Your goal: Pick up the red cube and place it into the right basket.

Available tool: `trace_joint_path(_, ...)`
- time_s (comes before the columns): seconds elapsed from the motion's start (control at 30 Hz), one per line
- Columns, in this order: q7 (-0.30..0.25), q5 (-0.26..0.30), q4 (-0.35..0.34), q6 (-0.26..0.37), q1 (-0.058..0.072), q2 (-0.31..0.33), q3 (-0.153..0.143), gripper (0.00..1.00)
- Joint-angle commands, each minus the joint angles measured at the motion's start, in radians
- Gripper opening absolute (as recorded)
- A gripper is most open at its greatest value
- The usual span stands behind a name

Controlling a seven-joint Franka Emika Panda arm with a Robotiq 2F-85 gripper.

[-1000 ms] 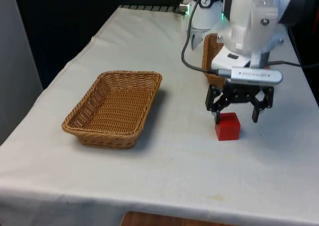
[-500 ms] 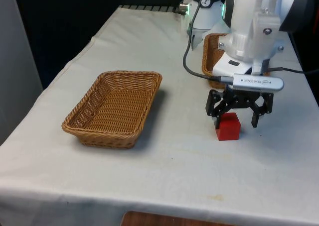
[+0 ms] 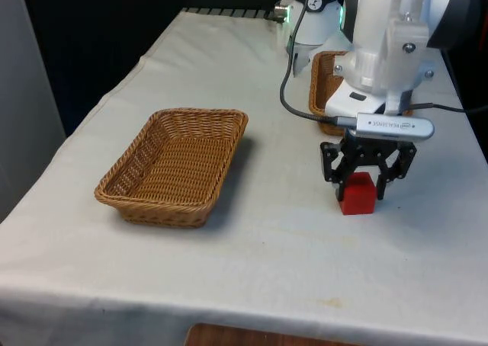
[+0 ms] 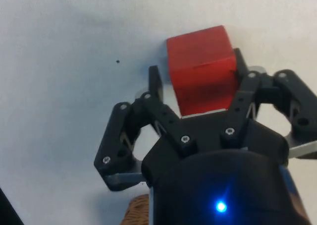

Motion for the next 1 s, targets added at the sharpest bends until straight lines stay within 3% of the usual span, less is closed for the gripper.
trace_joint_path(0.0,0.0,0.0,0.0,0.0,0.0,0.0,0.0,0.19)
trace_joint_path(0.07,0.0,0.0,0.0,0.0,0.0,0.0,0.0,0.0)
trace_joint_path(0.4,0.0,0.0,0.0,0.0,0.0,0.0,0.0,0.01)
trace_joint_path(0.63,0.002,-0.006,-0.038,-0.037,0.005,-0.072,-0.013,0.01)
trace_joint_path(0.7,0.0,-0.005,-0.037,-0.045,0.0,-0.075,-0.008,0.01)
trace_joint_path(0.87,0.005,-0.018,-0.097,-0.05,0.007,-0.145,-0.013,0.01)
trace_joint_path(0.93,0.006,-0.02,-0.114,-0.055,0.007,-0.167,-0.014,0.01)
trace_joint_path(0.97,0.0,-0.015,-0.099,-0.053,0.001,-0.149,-0.008,0.01)
